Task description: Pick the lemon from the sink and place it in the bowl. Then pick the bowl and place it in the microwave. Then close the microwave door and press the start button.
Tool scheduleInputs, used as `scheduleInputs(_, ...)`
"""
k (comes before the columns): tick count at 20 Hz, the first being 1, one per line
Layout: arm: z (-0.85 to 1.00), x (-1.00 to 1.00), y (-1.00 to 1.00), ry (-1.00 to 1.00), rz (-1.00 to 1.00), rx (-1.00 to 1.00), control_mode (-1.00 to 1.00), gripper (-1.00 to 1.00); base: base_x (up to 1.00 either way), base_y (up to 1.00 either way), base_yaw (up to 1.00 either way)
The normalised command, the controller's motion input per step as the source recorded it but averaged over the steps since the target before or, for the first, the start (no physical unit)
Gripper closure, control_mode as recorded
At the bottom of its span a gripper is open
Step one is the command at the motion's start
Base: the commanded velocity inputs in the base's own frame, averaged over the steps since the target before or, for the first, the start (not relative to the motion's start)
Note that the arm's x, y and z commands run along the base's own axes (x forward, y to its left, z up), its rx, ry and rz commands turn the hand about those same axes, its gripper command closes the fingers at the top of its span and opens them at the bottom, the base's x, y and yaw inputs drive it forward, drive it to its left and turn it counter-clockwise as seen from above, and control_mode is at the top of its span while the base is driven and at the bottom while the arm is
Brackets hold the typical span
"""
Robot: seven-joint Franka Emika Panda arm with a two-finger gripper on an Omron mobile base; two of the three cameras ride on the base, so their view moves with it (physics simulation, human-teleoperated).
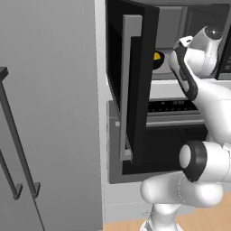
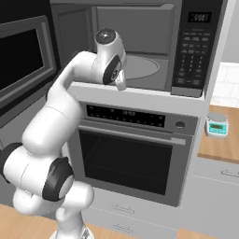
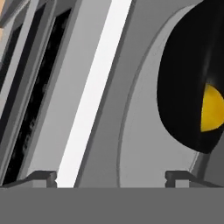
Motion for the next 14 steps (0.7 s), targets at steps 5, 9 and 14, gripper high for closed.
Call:
scheduleInputs(5,0.0,0.01,-0.73,0.02,-0.12,-0.39,-1.0,-1.0,0.0,0.0,0.0)
scheduleInputs(9,-0.16,0.2,-0.34,0.15,-0.18,-0.46,-1.0,-1.0,0.0,0.0,0.0)
scheduleInputs(14,-0.32,0.04,-0.12,0.07,-0.17,-0.47,-1.0,-1.0,0.0,0.0,0.0)
